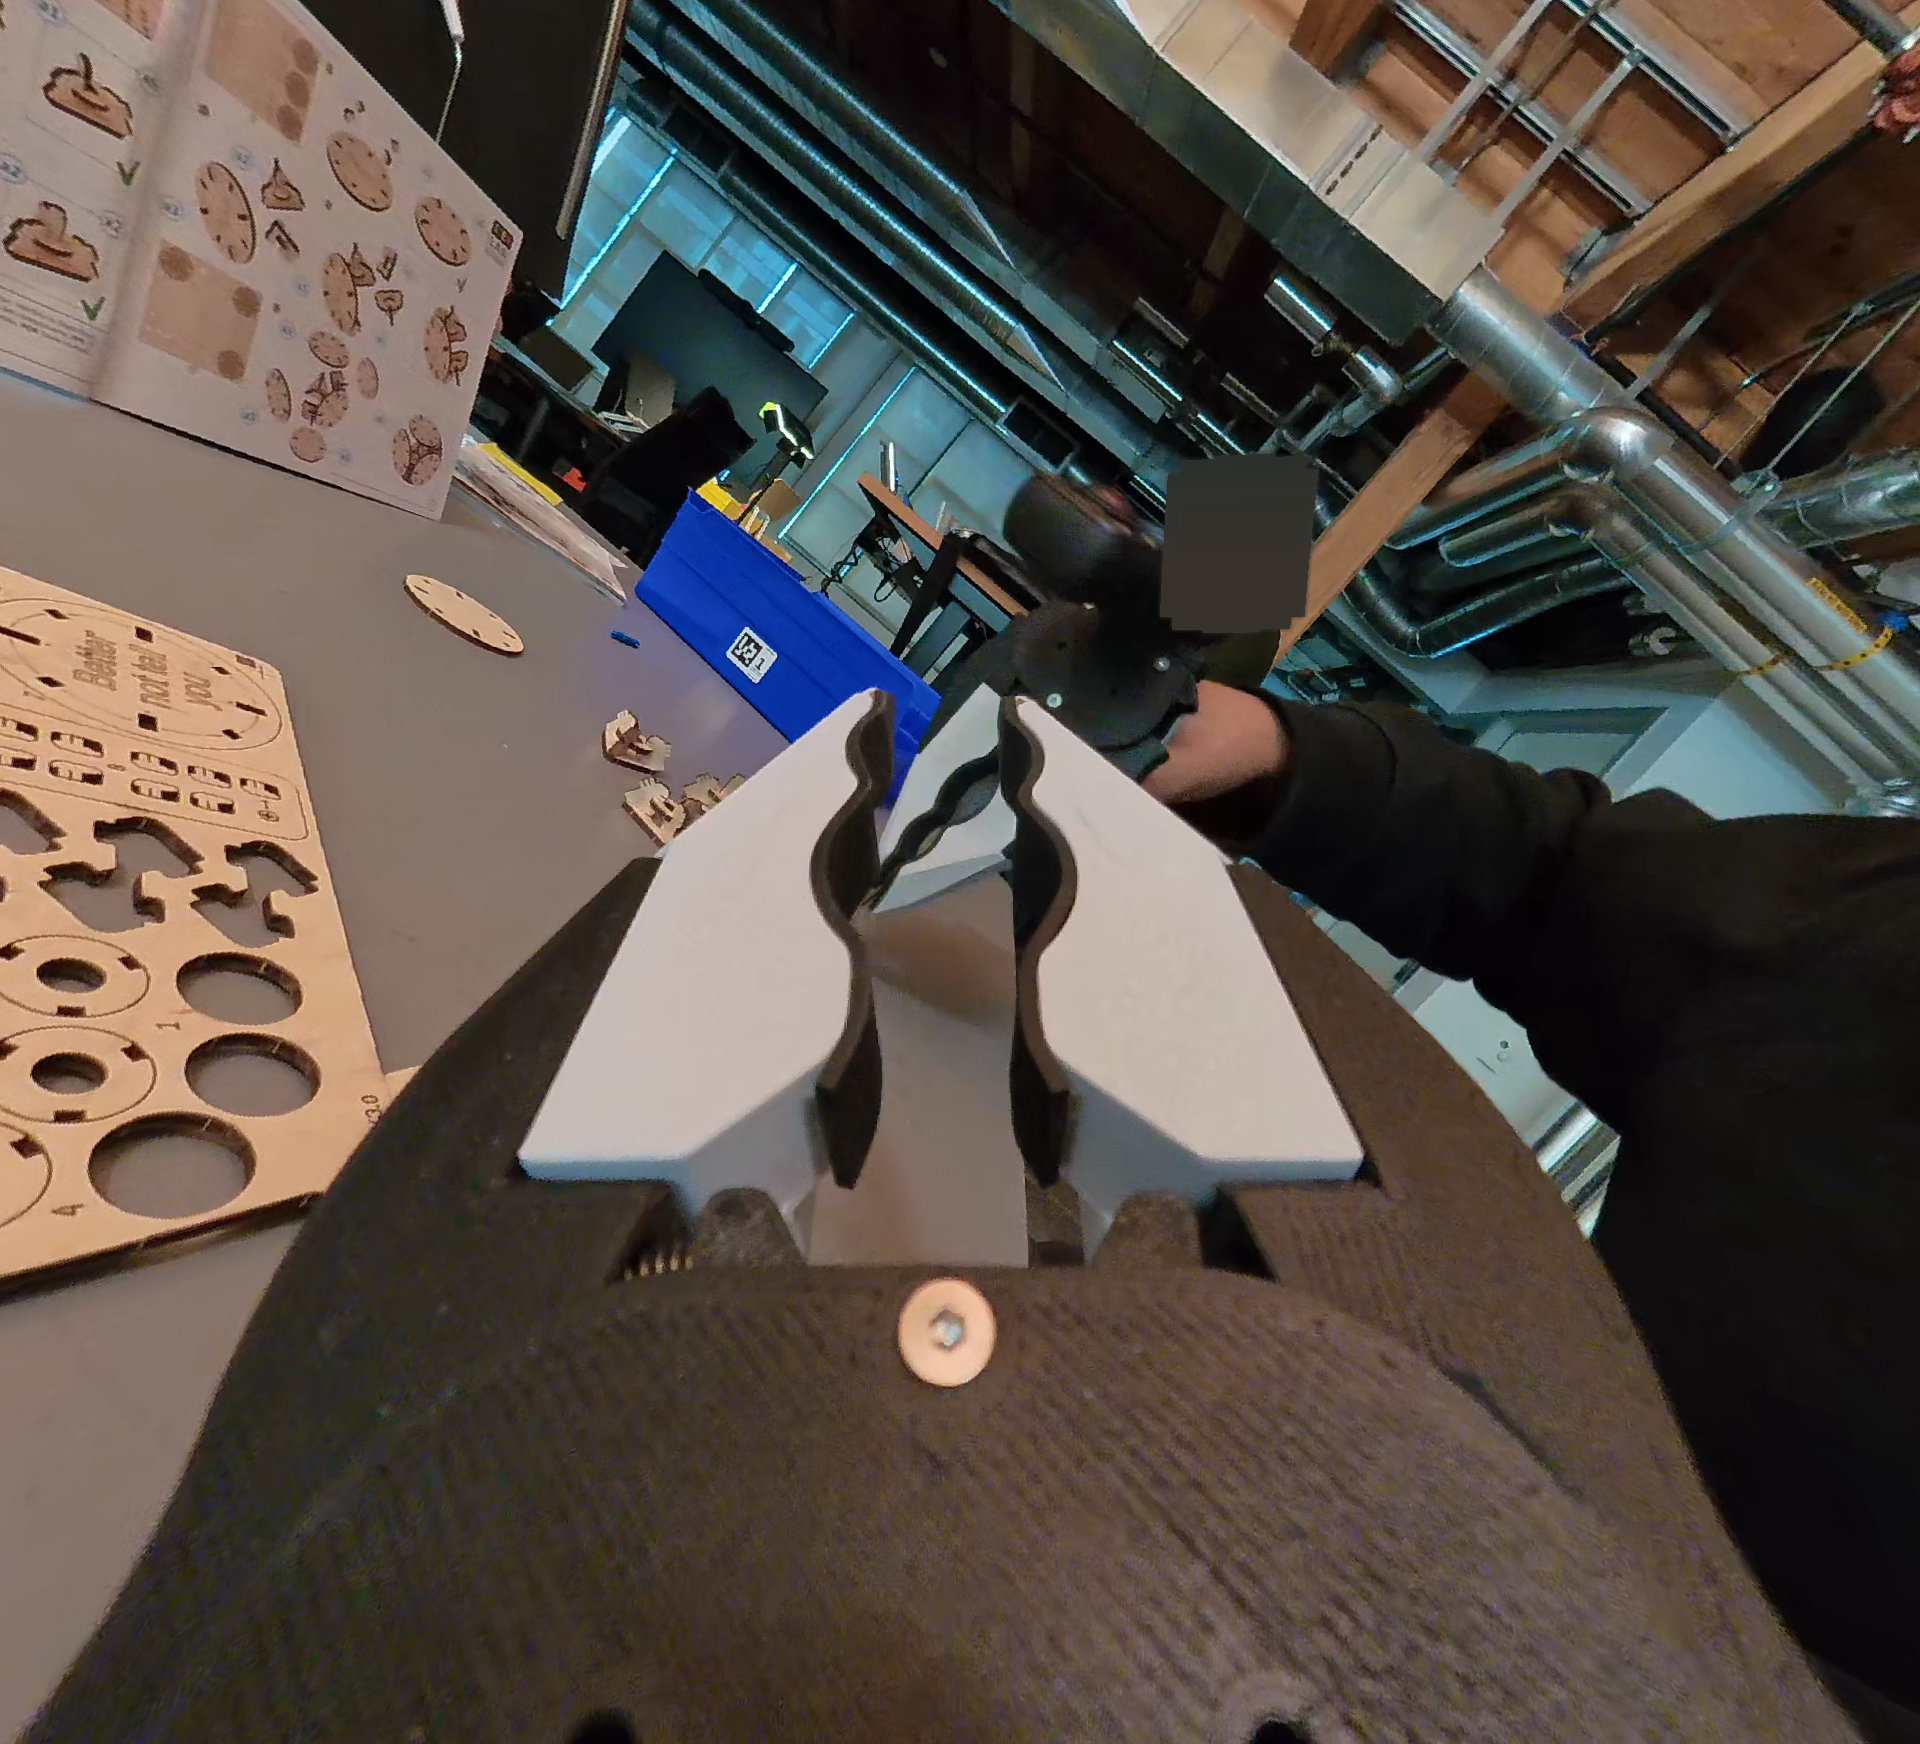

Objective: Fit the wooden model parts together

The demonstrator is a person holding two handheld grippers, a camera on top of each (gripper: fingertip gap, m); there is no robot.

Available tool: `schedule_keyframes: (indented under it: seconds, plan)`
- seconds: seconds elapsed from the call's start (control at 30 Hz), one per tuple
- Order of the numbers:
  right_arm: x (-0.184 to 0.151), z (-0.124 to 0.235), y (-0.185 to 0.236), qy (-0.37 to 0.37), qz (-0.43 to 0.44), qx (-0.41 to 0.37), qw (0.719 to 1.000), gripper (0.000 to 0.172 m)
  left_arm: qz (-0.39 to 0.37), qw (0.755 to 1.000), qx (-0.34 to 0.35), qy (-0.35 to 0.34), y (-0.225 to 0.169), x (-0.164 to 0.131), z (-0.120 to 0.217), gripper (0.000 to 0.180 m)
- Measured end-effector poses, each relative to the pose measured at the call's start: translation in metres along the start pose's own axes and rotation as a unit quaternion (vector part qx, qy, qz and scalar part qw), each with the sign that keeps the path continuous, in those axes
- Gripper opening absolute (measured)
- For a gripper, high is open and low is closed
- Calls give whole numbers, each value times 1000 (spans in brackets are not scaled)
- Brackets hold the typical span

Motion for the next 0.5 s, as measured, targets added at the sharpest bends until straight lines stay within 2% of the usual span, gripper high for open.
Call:
schedule_keyframes:
  seconds: [0.07,0.13,0.2,0.3,0.5]
  plan:
    - [4,-3,6,47,129,-44,990,1,-4,1000,3,2,0,0,0,19]
    - [6,-7,15,86,266,-83,956,1,-9,1000,6,5,-1,-1,-1,19]
    - [7,-12,22,118,339,-108,927,1,-12,1000,8,8,-1,-1,-1,19]
    - [9,-19,24,151,345,-98,921,1,-13,1000,9,9,-1,-2,-2,19]
    - [18,-20,17,140,281,-50,948,9,-12,1000,9,10,-1,-2,-2,19]
Point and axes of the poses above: each gripper's, where its closed fingertips meet, z back along the fingers, x out of its top, y = z × x across the jaws, the point moved 9 cm from there along z, back along the fingers, and after that the axes turned 7 degrees about x, right-handed, at the moved point
